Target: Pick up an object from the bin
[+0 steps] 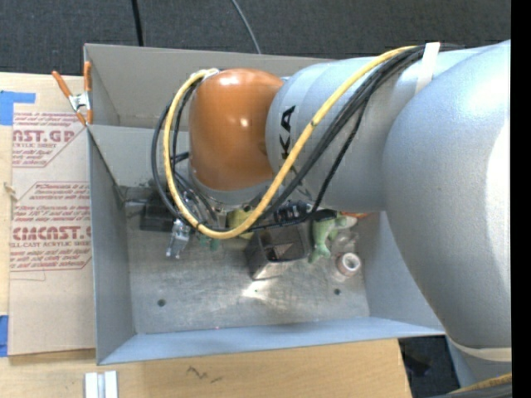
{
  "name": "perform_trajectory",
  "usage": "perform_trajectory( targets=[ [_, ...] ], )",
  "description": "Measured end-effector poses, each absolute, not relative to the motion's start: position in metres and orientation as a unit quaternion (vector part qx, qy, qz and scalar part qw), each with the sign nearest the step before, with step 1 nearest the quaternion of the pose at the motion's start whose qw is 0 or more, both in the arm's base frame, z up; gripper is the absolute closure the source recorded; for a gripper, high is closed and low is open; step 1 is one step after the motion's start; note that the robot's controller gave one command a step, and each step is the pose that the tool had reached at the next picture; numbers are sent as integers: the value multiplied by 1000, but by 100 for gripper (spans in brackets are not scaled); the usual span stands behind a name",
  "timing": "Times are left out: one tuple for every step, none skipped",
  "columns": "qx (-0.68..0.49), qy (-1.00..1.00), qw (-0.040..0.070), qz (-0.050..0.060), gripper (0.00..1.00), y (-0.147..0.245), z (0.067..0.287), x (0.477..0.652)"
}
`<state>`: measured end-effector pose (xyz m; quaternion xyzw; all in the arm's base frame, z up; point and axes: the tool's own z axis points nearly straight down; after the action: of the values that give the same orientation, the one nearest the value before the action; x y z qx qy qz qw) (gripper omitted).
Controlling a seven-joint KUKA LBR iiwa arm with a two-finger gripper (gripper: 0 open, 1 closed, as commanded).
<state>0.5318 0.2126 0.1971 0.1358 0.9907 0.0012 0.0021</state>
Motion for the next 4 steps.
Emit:
perform_trajectory(
  targets=[
    [199,980,-2,-1,100,211,187,528],
    [184,983,0,0,100,207,192,515],
    [69,998,0,0,100,208,190,507],
    [150,989,0,0,100,164,197,499]
  ],
)
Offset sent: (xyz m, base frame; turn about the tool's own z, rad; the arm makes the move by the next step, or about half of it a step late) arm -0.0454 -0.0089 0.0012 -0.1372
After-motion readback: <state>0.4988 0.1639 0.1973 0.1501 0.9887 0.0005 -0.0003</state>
